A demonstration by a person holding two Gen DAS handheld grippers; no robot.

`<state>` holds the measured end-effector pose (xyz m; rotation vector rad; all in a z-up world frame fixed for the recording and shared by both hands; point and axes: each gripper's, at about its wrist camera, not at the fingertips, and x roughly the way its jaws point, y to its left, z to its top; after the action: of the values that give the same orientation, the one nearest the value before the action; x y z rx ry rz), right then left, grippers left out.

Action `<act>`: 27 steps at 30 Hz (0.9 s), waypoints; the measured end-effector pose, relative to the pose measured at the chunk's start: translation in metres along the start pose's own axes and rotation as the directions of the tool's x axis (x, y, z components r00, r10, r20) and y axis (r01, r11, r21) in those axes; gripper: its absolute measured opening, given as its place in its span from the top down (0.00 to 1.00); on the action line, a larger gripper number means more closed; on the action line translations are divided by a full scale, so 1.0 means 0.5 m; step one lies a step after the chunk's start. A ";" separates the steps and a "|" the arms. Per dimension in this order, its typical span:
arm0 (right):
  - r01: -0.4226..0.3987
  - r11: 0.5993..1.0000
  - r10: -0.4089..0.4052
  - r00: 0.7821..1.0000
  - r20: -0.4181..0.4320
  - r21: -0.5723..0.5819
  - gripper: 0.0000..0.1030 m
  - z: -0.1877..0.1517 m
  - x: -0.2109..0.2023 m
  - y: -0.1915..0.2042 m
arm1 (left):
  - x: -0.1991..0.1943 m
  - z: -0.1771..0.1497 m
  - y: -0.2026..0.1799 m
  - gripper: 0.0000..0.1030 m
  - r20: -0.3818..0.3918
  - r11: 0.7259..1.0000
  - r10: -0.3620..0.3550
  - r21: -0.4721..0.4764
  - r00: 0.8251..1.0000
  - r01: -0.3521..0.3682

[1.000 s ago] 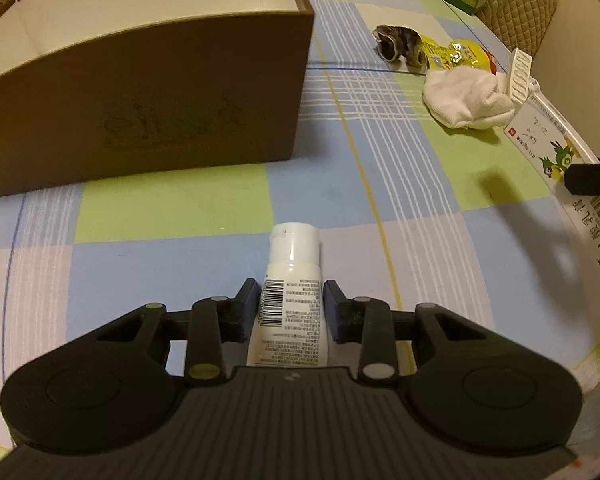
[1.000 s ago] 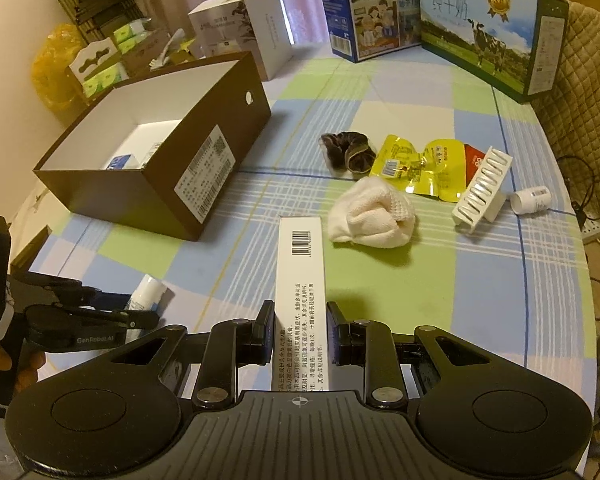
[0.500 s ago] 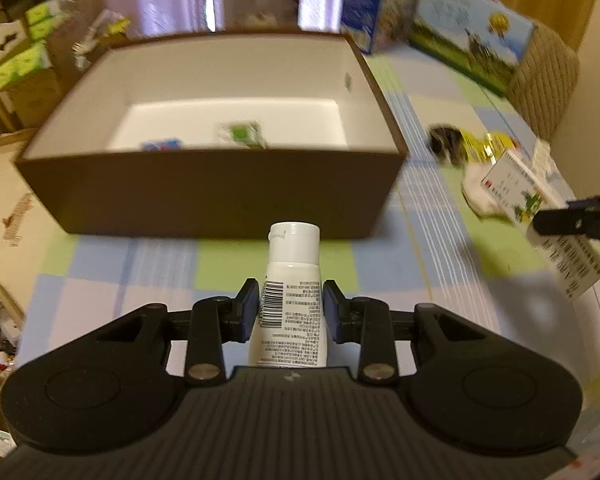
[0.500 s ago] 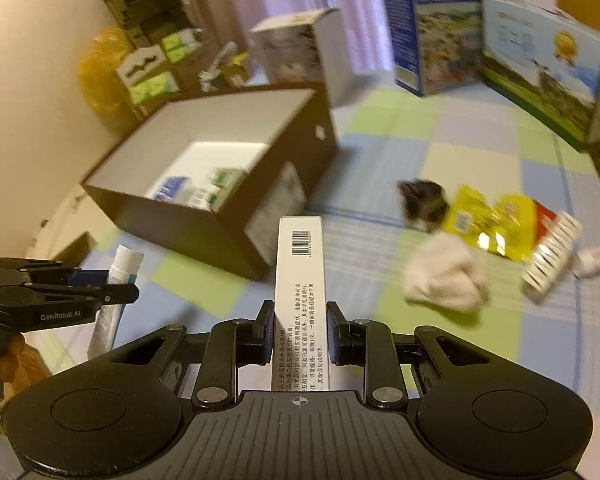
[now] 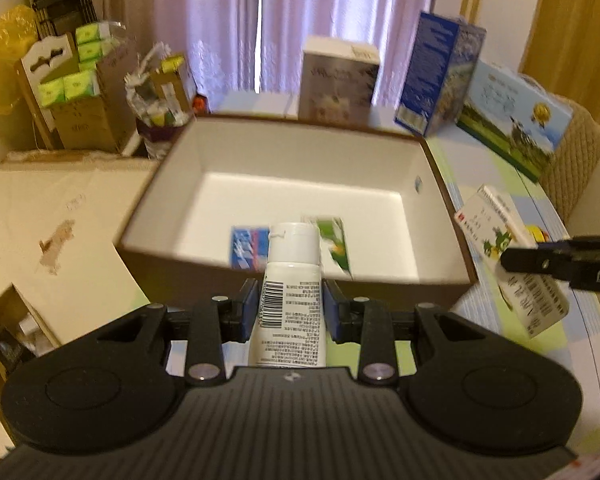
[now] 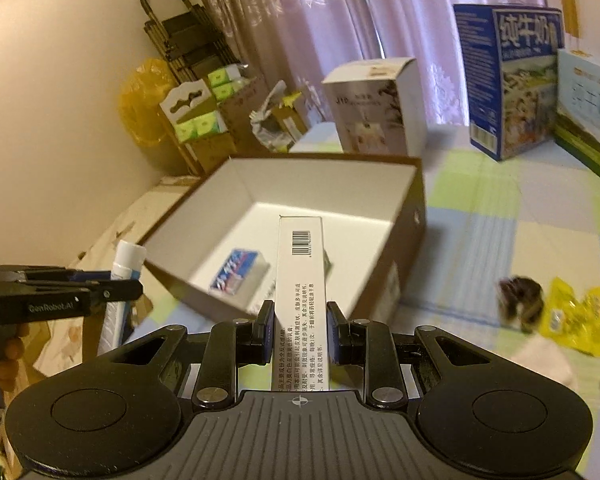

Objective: Organize objects
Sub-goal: 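Lift the white tube and white box and carry them toward the brown box, then lower both items into the box and open both tools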

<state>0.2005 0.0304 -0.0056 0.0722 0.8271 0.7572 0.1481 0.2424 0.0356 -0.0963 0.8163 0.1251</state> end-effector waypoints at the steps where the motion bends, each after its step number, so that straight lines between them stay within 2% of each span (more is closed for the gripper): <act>1: 0.005 1.000 -0.005 1.000 0.004 0.002 0.78 0.010 0.011 0.004 | -0.001 0.013 0.009 0.72 0.012 1.000 0.006 0.005 1.000 -0.006; 7: 0.051 0.998 -0.052 0.998 0.027 0.034 0.78 0.066 0.074 0.020 | 0.017 0.103 0.057 0.72 0.080 0.999 0.026 0.037 0.996 -0.029; 14: 0.113 0.989 -0.115 0.993 0.014 0.090 0.78 0.112 0.144 0.008 | 0.096 0.196 0.097 0.72 0.088 0.998 0.037 0.050 0.995 -0.042; 21: 0.201 0.970 -0.197 0.980 -0.040 0.137 0.78 0.124 0.198 -0.012 | 0.221 0.231 0.122 0.72 -0.006 0.996 0.030 0.082 1.000 -0.029; 27: 0.251 0.956 -0.239 0.966 -0.097 0.150 0.78 0.109 0.235 -0.017 | 0.322 0.197 0.131 0.72 -0.143 0.993 0.050 0.110 0.988 -0.034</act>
<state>0.2942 0.1110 -0.0461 0.0831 0.9513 0.4601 0.3184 0.3321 -0.0177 0.0133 0.9697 0.1144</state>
